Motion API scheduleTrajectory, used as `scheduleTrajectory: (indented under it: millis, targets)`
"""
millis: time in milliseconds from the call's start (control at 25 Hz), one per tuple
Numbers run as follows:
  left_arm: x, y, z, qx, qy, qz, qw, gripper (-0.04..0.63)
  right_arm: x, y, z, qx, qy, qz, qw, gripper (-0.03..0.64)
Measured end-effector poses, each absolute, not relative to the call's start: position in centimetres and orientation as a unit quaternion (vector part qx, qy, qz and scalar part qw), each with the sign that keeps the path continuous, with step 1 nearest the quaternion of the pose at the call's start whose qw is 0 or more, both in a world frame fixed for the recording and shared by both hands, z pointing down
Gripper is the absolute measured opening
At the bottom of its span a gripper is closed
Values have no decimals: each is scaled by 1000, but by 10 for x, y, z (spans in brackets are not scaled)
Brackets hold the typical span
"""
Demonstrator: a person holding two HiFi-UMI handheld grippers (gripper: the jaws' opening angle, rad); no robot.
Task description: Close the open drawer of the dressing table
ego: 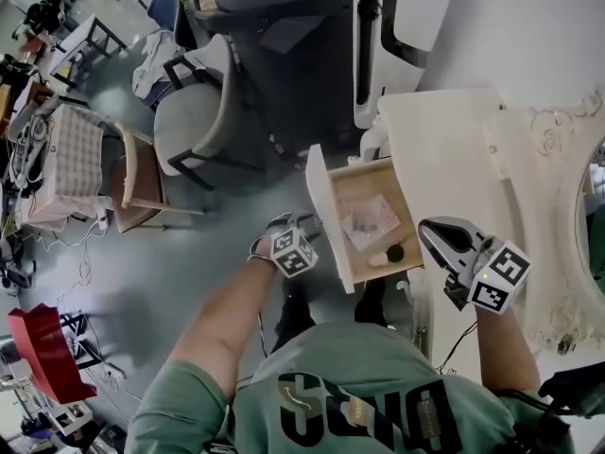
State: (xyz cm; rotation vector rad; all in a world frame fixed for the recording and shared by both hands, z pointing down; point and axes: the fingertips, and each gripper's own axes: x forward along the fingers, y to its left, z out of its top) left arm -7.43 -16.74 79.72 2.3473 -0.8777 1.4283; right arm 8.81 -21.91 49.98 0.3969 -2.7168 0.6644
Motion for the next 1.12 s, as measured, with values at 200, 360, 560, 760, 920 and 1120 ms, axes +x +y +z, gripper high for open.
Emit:
scheduleTrajectory:
  millis: [200,360,560,760,920,1120]
  targets:
    - [-69,-168,819,800,-275,525,97,197,91,-219,510,139,-946,245,159,11]
    - [-68,-172,825,795,-277,534,75,147,94,-221,517,141,-944,252,161,11]
    - [-66,-174,825,803,-264,529,72,143,98,-224,520,145,-942,257,161,11]
    - [-60,-177,824,808,-258,525,76,141,102,-226,522,149,-941,260,159,11]
    - [-54,-180,823,811,-257,520,78,140,106,-229,522,154,-940,261,158,11]
    - [-47,-183,823,812,-253,520,78,140,111,-230,522,158,-939,263,153,11]
